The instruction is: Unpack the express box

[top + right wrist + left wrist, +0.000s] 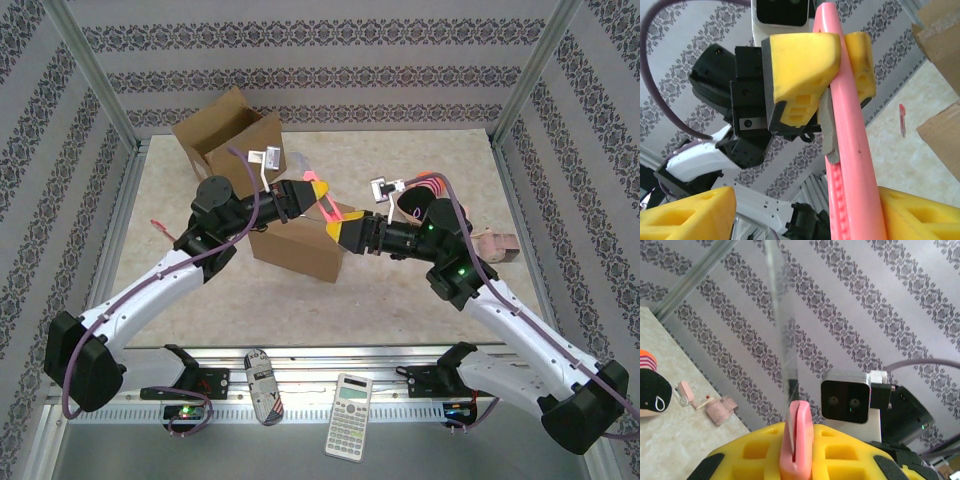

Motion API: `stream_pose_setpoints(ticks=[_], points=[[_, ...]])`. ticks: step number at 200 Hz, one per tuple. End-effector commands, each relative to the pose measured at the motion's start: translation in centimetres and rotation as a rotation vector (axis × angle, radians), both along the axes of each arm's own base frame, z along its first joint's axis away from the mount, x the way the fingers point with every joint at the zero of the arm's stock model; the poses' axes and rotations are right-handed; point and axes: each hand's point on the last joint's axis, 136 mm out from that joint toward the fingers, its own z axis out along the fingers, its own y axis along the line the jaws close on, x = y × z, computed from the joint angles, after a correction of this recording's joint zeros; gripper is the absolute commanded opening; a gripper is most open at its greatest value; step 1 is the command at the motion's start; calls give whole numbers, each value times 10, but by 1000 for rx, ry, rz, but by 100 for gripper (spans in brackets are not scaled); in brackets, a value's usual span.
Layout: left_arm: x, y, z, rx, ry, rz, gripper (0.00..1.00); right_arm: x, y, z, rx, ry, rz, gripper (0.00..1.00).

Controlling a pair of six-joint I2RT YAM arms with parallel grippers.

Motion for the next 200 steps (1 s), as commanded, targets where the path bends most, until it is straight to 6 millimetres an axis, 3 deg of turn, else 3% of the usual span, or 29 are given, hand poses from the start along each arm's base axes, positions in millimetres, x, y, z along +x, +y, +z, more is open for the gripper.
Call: stream_pose_setpoints(ticks=[1,36,84,134,169,185,200], points=[[13,10,13,-80,-11,81,0,-6,-2,28,110,-77,-17,67],[14,10,10,-96,7,80,0,-2,2,30,170,-69,-14,52],[13,11,10,-92,3,82,0,4,7,28,201,-51,-14,48],[13,11,8,-87,5,84,0,8,11,31,225,-46,-7,31],[12,12,7,-85,3,85,0,9,8,34,246,-51,-22,25],[12,12,7,-80,2,84,0,10,7,35,251,-52,-33,19],[11,12,6,-74,0,86,0,12,6,35,254,-49,-50,4]])
